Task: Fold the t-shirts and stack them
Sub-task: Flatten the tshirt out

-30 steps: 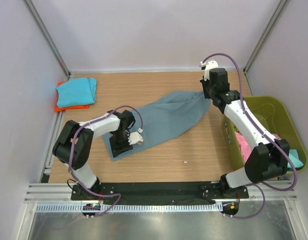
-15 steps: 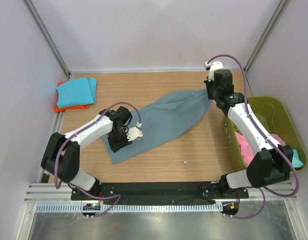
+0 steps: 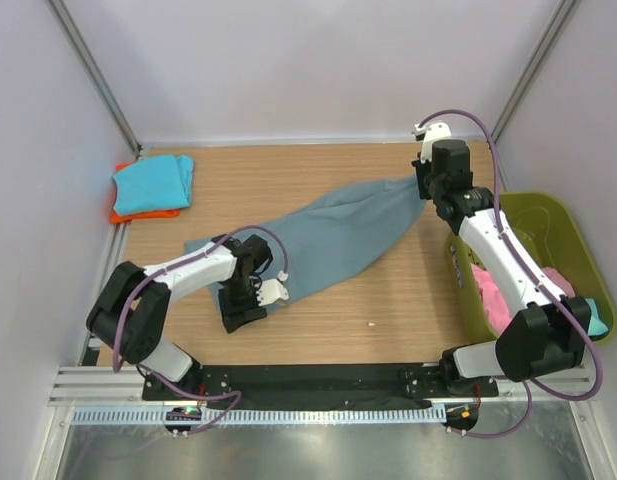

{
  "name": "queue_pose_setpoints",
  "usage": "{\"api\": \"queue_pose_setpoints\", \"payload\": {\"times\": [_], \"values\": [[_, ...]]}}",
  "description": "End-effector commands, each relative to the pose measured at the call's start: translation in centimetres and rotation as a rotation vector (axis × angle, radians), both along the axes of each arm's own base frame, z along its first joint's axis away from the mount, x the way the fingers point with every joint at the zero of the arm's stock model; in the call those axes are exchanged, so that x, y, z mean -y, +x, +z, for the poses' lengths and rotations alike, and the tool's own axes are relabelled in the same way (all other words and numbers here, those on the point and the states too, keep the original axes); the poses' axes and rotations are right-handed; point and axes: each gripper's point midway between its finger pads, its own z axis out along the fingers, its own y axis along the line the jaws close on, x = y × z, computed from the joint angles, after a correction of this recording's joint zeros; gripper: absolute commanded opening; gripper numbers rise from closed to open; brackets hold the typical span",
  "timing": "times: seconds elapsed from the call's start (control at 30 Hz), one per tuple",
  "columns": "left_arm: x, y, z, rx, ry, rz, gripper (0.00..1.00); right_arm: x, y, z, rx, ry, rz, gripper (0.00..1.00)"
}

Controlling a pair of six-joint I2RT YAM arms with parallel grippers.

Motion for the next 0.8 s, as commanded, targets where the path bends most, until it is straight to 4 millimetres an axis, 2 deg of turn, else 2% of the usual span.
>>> {"api": "queue_pose_setpoints", "payload": {"times": [0.0, 0.23, 0.33, 0.5, 0.6, 0.67, 0.73, 0.77], "values": [[0.2, 0.8, -1.8, 0.033, 0.011, 0.015, 0.56, 0.4, 0.0, 3.7, 0.107, 0.025, -0.015, 0.01], [0.7, 1.4, -3.4, 0.03, 0.021, 0.049, 0.52, 0.4, 0.2, 3.4, 0.103, 0.027, -0.018, 0.01], [1.0, 1.4, -3.8, 0.024, 0.019, 0.067, 0.42, 0.4, 0.2, 3.3, 0.103, 0.025, -0.017, 0.01], [1.4, 1.4, -4.3, 0.002, 0.014, 0.089, 0.16, 0.5, 0.0, 2.9, 0.098, 0.018, -0.017, 0.01], [1.5, 1.4, -4.2, 0.005, 0.009, 0.097, 0.11, 0.9, -0.2, 2.9, 0.103, 0.016, -0.024, 0.01], [1.6, 1.4, -4.1, 0.01, 0.004, 0.1, 0.03, 1.1, -0.4, 3.0, 0.107, 0.017, -0.029, 0.01], [1.6, 1.9, -3.2, 0.038, -0.003, 0.096, 0.0, 1.2, -0.4, 3.2, 0.111, 0.019, -0.033, 0.01], [1.6, 2.2, -2.3, 0.054, -0.004, 0.091, 0.0, 1.3, -0.5, 4.0, 0.124, 0.027, -0.033, 0.01]]}}
